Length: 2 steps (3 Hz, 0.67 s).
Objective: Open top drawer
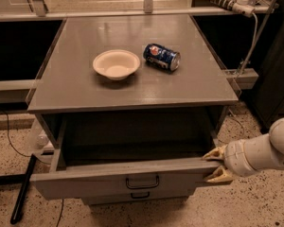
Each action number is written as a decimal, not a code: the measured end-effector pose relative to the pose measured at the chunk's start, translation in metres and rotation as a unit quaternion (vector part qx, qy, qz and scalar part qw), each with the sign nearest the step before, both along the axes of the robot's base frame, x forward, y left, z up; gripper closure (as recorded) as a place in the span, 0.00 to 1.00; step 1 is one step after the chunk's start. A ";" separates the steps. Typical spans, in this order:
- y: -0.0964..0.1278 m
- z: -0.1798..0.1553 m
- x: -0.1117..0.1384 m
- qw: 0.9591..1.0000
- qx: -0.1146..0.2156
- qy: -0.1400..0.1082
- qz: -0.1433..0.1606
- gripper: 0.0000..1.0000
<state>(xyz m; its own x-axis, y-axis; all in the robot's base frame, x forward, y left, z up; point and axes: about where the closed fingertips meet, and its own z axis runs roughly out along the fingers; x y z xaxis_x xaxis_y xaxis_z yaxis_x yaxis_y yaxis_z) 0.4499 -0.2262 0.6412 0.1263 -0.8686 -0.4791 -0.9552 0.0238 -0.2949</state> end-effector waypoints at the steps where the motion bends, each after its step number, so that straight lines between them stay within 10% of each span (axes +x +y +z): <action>1: 0.000 0.000 0.000 1.000 0.000 0.000 0.000 0.58; 2: -0.001 -0.002 -0.007 1.000 0.004 0.014 0.007 0.35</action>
Offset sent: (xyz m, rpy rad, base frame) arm -0.0289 -0.0059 -0.0150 0.0345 0.1136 0.0512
